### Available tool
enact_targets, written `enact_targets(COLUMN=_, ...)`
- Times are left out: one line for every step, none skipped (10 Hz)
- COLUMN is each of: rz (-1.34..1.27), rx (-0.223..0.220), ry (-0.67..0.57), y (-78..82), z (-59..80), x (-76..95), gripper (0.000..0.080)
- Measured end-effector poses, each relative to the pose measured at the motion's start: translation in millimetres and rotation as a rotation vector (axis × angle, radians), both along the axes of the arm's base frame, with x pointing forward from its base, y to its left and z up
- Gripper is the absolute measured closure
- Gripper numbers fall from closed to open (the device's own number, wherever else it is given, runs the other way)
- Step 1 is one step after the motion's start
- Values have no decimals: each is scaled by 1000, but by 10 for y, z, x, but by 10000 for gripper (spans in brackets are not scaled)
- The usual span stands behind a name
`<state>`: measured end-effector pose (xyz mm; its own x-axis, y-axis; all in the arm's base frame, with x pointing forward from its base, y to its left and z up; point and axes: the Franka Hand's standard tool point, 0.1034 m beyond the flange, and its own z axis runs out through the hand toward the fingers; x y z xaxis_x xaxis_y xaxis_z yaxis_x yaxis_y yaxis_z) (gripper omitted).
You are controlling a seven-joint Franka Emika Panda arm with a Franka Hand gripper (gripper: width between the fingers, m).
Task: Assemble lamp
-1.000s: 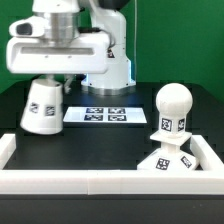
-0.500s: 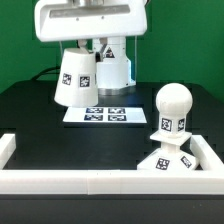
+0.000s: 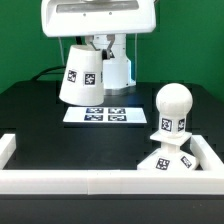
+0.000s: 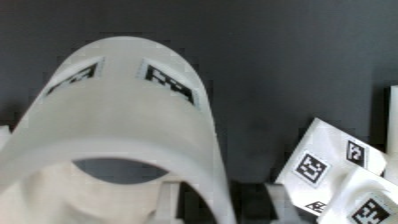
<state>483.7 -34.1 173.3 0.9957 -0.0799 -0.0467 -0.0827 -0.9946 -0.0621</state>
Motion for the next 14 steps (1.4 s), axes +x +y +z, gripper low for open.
enact_targets(rz=0, rx=0, ry=0, y=17, z=3, x=1, gripper=755)
enact_targets(rz=-7, rx=9, ry=12, y=200, z=76, x=23, gripper=755)
enact_targets(rz=10, rx=21, ry=6, y=406, z=211, x=125, gripper=755)
enact_targets(rz=14, rx=30, ry=-5, y=547, z=341, x=241, gripper=755)
enact_targets(rz=20, rx=36, ry=-17, y=681, z=456, x=348, gripper=755)
enact_targets(rz=-2, rx=45, ry=-18, y=816, z=541, x=431, gripper=755)
enact_targets(rz=-30, rx=44, ry=-6, y=952, z=640, x=514, gripper=755)
enact_targets(rz=-35, rx=44, ry=-5, y=1095, z=740, x=646, gripper=755)
enact_targets(rz=-31, rx=41, ry=-19, y=1180, z=771, x=779, gripper=755)
enact_targets(rz=-32, rx=37, ry=-22, y=1247, z=747, x=863, gripper=755)
enact_targets(rz=-47, rx=33, ry=-23, y=1312, z=720, x=946, gripper=755)
enact_targets(rz=-55, rx=27, ry=-22, y=1388, z=662, x=1038, gripper=755)
enact_targets(rz=-55, rx=21, ry=-16, y=1452, z=581, x=1096, gripper=755)
enact_targets(rz=-63, rx=16, ry=-8, y=1505, z=495, x=1125, gripper=755)
